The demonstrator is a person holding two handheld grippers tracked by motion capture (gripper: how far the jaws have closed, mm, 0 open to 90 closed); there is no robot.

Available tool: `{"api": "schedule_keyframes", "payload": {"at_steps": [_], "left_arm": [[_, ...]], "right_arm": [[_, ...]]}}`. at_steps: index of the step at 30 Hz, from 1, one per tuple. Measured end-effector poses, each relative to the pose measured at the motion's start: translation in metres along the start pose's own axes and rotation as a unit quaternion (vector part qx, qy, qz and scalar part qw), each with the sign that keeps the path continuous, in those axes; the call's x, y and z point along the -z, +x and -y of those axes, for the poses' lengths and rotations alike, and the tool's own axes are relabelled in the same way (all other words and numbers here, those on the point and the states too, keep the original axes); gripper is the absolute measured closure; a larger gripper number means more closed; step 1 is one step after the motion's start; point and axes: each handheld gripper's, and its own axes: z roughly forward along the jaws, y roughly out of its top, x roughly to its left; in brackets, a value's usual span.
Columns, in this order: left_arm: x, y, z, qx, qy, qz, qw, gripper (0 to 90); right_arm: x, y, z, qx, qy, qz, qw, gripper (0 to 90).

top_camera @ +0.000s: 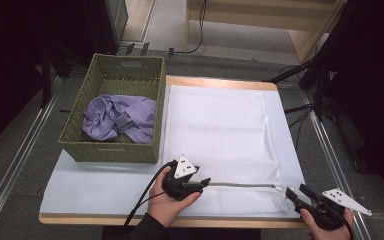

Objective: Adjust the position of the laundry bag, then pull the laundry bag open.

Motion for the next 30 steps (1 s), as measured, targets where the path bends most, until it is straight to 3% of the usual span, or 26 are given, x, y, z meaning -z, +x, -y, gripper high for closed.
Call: {"api": "schedule_keyframes", "payload": {"at_steps": [11,21,30], "left_arm": [[-0.018,-0.024,-0.011,-0.014,0.002,0.029,0.9995,47.6],[-0.035,-0.033,-0.019,-0.022,0.007,0.046,0.9987,50.3],[-0.058,-0.044,-0.027,-0.027,0.022,0.062,0.9975,70.6]], "right_arm": [[-0.007,0.004,0.004,0.004,0.016,-0.002,0.9999,33.8],[-0.013,0.007,0.003,0.015,0.022,-0.011,0.9996,32.4],[-0.019,0.008,0.004,0.021,0.031,-0.013,0.9992,31.3]]}}
